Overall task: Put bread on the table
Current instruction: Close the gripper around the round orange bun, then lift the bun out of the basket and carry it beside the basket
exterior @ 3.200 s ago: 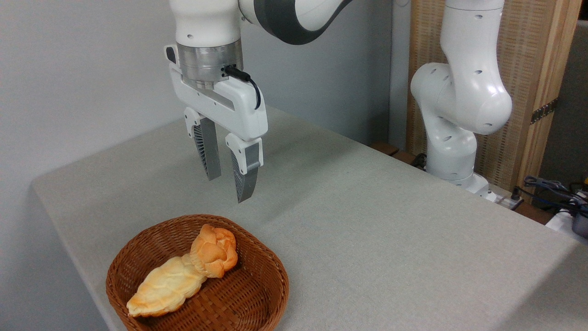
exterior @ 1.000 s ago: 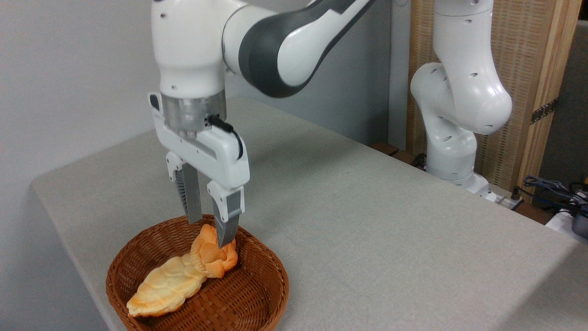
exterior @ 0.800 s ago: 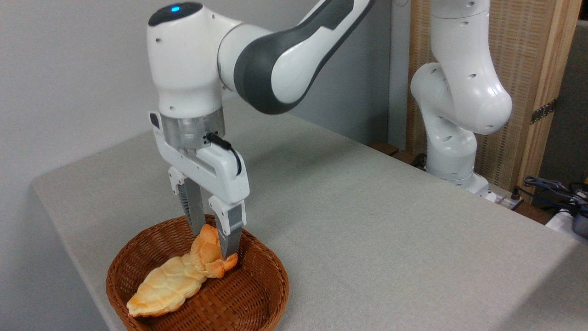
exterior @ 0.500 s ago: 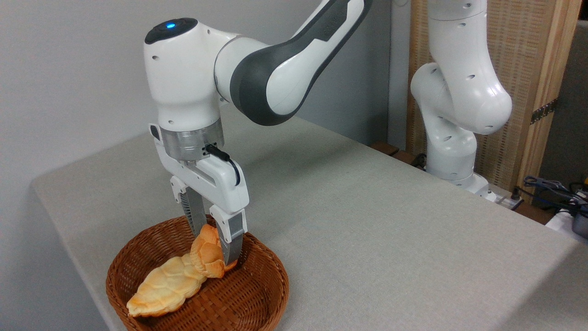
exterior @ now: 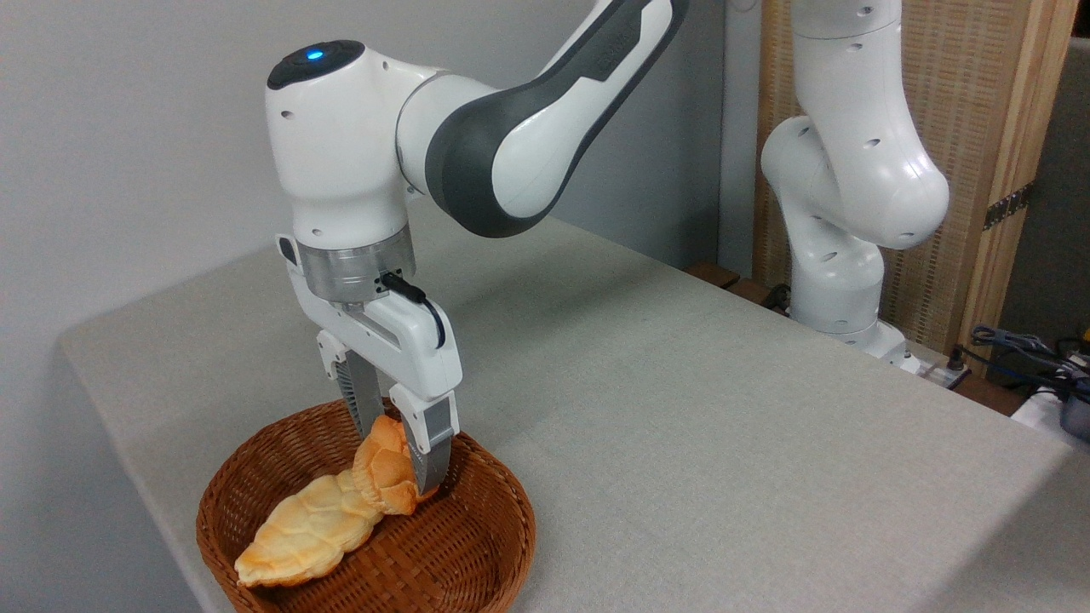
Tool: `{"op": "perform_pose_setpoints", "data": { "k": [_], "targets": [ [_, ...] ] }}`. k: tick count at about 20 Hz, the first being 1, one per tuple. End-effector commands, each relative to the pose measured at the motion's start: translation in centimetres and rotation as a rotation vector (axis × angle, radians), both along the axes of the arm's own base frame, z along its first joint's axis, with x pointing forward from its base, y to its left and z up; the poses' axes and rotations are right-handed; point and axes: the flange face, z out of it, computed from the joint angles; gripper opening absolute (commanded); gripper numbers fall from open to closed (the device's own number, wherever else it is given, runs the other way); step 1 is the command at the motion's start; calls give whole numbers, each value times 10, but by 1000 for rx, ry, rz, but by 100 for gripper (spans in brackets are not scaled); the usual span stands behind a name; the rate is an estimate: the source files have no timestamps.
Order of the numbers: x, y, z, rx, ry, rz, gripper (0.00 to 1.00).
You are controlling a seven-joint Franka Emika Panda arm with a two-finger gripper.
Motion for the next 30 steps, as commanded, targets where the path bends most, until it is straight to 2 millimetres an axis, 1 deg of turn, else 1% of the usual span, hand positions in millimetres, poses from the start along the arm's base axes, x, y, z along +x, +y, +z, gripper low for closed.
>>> {"op": "perform_pose_setpoints", "data": {
  "k": [1, 8, 12, 14, 22, 23, 27, 30],
  "targets": [
    [2, 2, 2, 19, -15, -7, 45],
    [2, 2, 2, 18, -15, -7, 45],
    [2, 4, 10, 15, -27, -2, 45],
    [2, 5, 17, 11, -40, 0, 45],
    [-9, 6, 57, -7, -96, 2, 46],
    [-12, 7, 64, -12, -101, 4, 47],
    [-25, 4, 77, -18, -68, -7, 48],
    [-37, -4, 83, -31, -23, -21, 50]
  ]
}}
